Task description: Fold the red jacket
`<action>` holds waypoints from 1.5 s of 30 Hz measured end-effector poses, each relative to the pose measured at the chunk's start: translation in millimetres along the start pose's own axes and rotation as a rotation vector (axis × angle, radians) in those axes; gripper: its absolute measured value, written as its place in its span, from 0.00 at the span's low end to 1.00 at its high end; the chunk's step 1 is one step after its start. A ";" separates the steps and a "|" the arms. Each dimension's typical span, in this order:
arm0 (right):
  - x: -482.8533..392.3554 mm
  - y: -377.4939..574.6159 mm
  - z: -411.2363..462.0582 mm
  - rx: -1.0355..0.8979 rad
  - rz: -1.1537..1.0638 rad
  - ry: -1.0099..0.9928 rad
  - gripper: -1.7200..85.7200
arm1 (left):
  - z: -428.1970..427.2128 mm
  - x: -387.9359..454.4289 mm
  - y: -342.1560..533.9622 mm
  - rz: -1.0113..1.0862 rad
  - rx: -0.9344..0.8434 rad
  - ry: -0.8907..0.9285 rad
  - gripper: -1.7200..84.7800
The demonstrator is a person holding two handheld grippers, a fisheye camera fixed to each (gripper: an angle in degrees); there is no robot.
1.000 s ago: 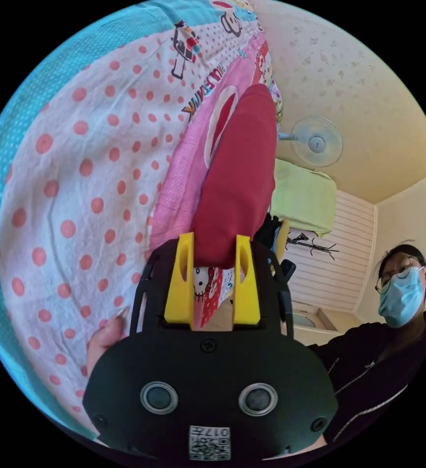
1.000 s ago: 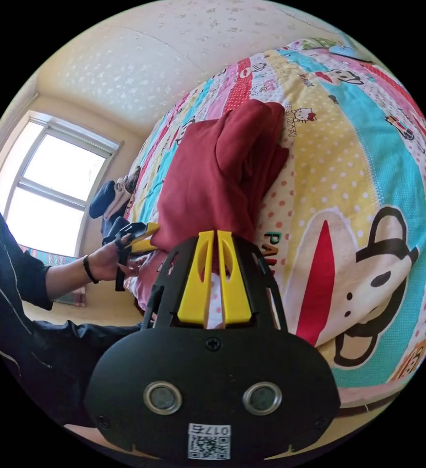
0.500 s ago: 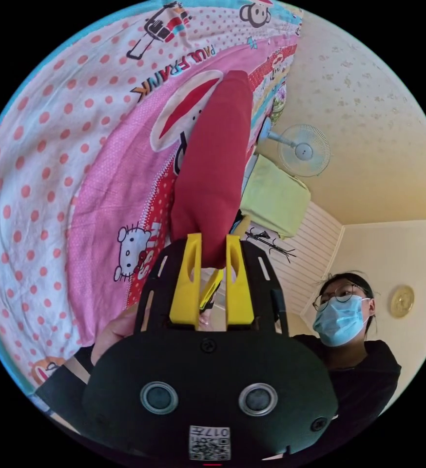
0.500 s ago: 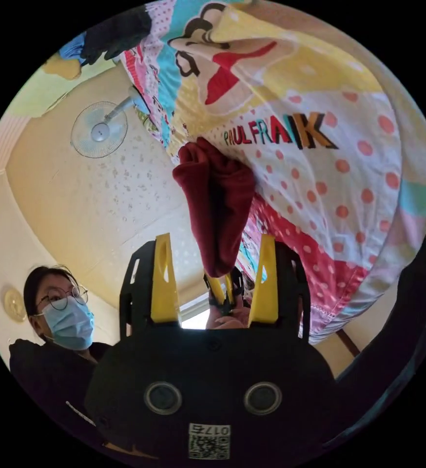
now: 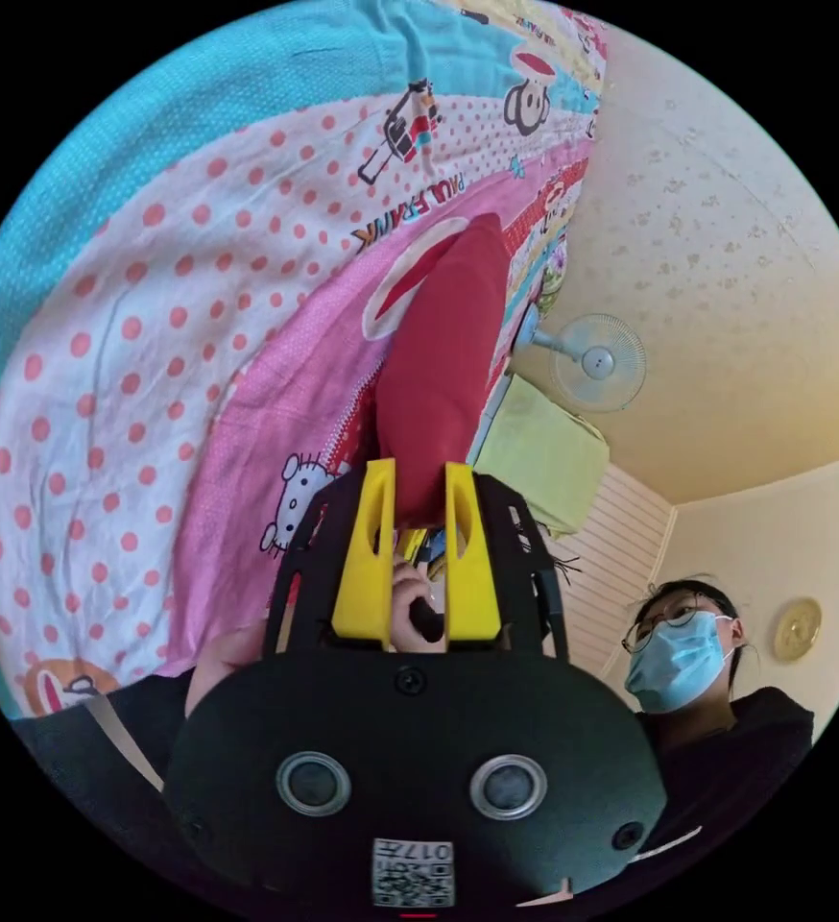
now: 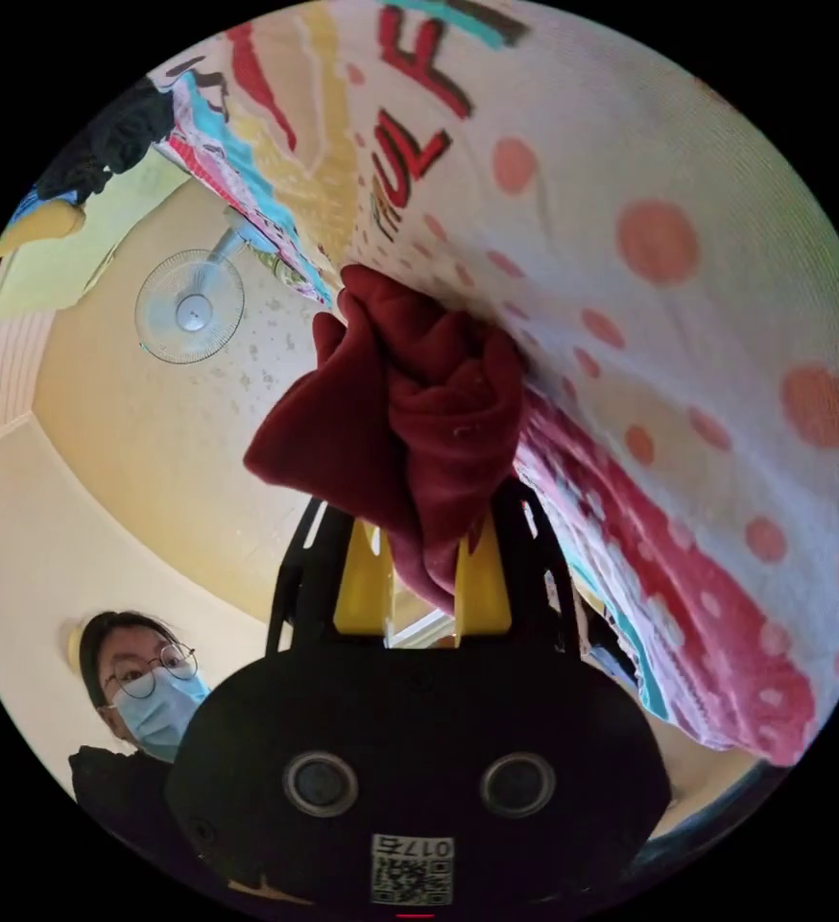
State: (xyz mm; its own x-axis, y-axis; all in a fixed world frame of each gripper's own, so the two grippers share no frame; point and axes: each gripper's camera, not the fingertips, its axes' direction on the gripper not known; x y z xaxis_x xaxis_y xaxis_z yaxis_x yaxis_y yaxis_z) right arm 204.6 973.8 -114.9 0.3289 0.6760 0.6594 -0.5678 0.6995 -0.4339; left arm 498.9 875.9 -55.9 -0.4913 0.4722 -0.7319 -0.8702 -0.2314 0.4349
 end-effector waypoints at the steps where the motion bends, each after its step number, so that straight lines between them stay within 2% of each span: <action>1: 3.7 4.6 1.0 0.015 0.046 -0.043 0.14 | -4.7 -3.3 3.2 -0.006 0.032 0.036 0.10; 3: 6.1 10.0 4.5 0.032 0.078 -0.083 0.13 | -22.3 -17.7 19.1 -0.013 0.184 0.234 0.08; 5: 6.8 11.6 8.8 0.032 0.102 -0.099 0.12 | -27.5 -22.9 23.8 0.003 0.229 0.325 0.11; 8: 1.7 13.5 11.3 0.016 0.085 -0.074 0.12 | -13.4 -12.3 12.1 0.039 0.099 0.267 0.18; 11: -2.4 16.4 10.1 0.004 0.064 -0.068 0.11 | 2.1 7.3 -0.4 0.090 0.070 0.286 0.22; 15: -11.3 15.7 6.6 -0.006 -0.004 -0.034 0.11 | 12.6 12.0 -16.5 0.051 -0.039 0.242 0.22; 19: -27.4 20.3 7.2 -0.054 -0.072 0.062 0.11 | 3.3 10.6 -9.9 0.013 -0.052 0.272 0.21; 23: -29.5 41.0 -6.6 -0.059 0.010 -0.016 0.11 | -2.0 20.4 14.5 -0.078 -0.101 0.306 0.19; 25: -39.9 50.3 -18.1 -0.053 0.032 0.026 0.10 | -11.0 28.9 31.2 -0.109 -0.102 0.291 0.18; 29: -76.4 71.6 -41.2 -0.105 0.042 0.142 0.10 | -30.4 41.9 77.7 -0.331 -0.130 0.324 0.17; 32: -108.7 80.7 -56.1 -0.128 0.012 0.159 0.09 | -23.7 62.2 100.6 -0.416 -0.254 0.339 0.17; 36: -156.6 86.3 -64.4 -0.121 -0.073 0.080 0.09 | 17.0 131.8 103.0 -0.332 -0.490 0.304 0.16; 38: -192.7 89.1 -64.3 -0.081 -0.120 -0.075 0.09 | 42.2 173.5 100.3 -0.277 -0.559 0.294 0.15; 42: -281.4 91.0 -65.1 -0.081 -0.331 -0.280 0.09 | 129.5 315.7 100.4 0.085 -0.825 0.219 0.14; 45: -367.8 94.9 -81.5 -0.103 -0.594 -0.414 0.09 | 197.2 418.2 133.5 0.389 -0.994 0.183 0.14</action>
State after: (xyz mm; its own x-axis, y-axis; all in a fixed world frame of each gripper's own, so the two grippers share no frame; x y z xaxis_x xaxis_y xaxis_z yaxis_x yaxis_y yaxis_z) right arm 91.3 810.5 -448.7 0.2358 0.0468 0.9707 -0.3012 0.9532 0.0272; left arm 184.3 1210.3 -200.4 -0.6662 0.1023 -0.7387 -0.2524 -0.9630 0.0943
